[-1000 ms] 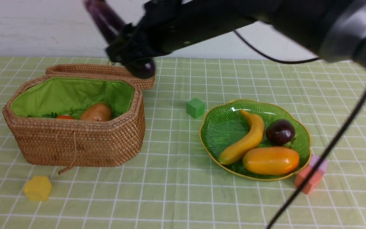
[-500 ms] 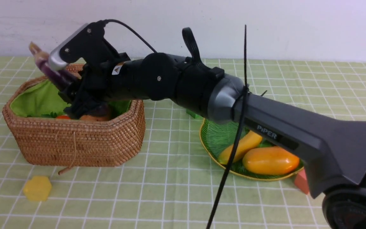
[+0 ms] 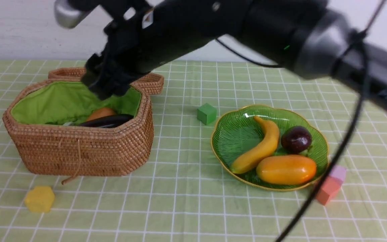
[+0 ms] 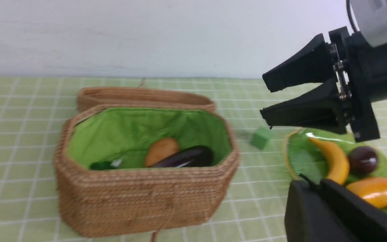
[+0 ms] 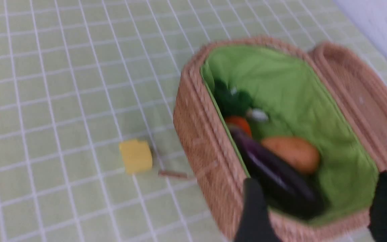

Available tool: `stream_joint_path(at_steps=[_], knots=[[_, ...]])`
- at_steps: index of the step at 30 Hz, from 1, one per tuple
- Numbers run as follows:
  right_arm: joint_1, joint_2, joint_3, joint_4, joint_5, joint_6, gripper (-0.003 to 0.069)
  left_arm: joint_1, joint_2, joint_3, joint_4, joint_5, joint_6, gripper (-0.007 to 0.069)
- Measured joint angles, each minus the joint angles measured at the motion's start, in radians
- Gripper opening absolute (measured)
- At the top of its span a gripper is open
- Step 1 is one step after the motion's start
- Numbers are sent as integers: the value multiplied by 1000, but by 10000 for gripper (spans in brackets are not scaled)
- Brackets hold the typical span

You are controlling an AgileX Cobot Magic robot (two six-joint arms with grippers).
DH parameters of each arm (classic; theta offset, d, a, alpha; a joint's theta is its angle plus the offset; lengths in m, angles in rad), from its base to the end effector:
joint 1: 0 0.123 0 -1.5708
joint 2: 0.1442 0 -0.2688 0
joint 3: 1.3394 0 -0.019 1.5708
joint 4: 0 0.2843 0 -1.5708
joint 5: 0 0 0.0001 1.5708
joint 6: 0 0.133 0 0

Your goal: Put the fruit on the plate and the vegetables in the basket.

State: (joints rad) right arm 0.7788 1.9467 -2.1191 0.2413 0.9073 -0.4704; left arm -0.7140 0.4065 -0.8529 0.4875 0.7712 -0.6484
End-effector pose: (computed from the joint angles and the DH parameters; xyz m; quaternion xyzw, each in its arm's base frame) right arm 0.3445 0.3752 0.3702 -0.5002 0.7352 0.1844 0.4187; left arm 0.1266 -0.0522 0.4025 0.0570 0.7612 -0.1920 0.6168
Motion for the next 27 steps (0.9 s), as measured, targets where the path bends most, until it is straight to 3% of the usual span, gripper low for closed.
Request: stream_joint_path(at_steps=[5,8,12,17,27], knots=[[-24,-125,-1,-164,293,153,97,0,-146,94,-105,-69,92,36],[-28,-194,34,-203,341,212,-6,0,-275,206,-178,-125,110,36],[-27,-321,187,-206,345,301,-13,0,-416,394,-288,-256,115,36],[-25,-545,500,-191,348,425,1,0,-423,561,-405,-404,117,36],[-22,-899,981,-174,266,623,10,0,-391,661,-433,-522,119,41]])
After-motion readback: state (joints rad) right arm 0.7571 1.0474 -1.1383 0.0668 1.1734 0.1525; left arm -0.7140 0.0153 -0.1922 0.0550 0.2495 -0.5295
